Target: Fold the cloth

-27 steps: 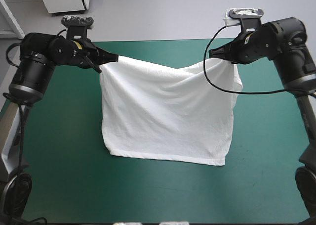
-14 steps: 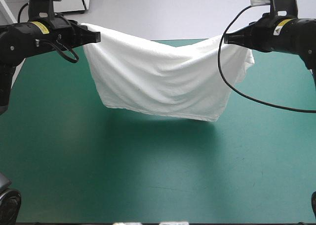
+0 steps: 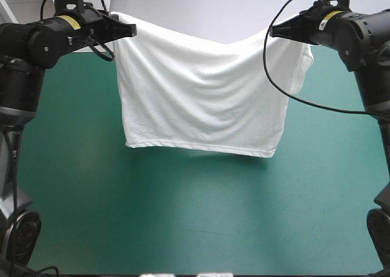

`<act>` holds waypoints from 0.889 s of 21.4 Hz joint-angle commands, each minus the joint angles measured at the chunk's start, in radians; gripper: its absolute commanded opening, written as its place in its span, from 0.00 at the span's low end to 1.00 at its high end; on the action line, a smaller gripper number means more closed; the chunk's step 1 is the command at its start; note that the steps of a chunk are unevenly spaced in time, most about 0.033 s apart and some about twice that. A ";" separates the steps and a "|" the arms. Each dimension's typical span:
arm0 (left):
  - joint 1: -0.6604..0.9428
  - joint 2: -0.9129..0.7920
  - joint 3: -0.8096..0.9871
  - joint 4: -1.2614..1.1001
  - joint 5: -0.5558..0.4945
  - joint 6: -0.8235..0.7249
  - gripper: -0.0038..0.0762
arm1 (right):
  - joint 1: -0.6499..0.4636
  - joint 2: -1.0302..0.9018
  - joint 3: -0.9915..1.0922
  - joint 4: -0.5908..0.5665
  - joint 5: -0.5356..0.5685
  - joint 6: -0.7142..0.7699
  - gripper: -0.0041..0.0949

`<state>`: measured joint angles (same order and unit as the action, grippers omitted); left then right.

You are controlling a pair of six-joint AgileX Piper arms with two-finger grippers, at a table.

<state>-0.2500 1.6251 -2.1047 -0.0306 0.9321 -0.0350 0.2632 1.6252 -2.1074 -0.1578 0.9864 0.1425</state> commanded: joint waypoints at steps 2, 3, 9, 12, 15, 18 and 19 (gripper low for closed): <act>-0.006 0.027 -0.025 0.031 -0.328 0.003 0.04 | -0.001 0.039 -0.033 -0.136 -0.308 0.078 0.02; -0.006 0.036 -0.025 0.031 -0.355 0.003 0.04 | -0.001 0.049 -0.038 -0.159 -0.330 0.097 0.02; -0.006 0.123 -0.027 0.025 -0.473 0.003 0.04 | -0.049 0.156 -0.174 -0.122 -0.330 0.117 0.02; -0.004 0.187 -0.027 0.022 -0.430 0.002 0.04 | -0.079 0.214 -0.166 -0.024 -0.162 0.101 0.02; -0.004 0.298 -0.027 0.004 -0.240 -0.024 0.04 | -0.090 0.312 -0.160 0.090 0.031 0.055 0.02; -0.006 0.350 -0.025 0.004 -0.123 -0.054 0.04 | -0.090 0.363 -0.160 0.158 0.105 0.017 0.02; -0.006 0.357 -0.023 0.004 -0.099 -0.054 0.04 | -0.090 0.372 -0.159 0.173 0.121 0.004 0.02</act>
<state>-0.2500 2.0165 -2.1001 -0.0129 0.7995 -0.0626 0.1794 2.0323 -2.2395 -0.0322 1.0975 0.1896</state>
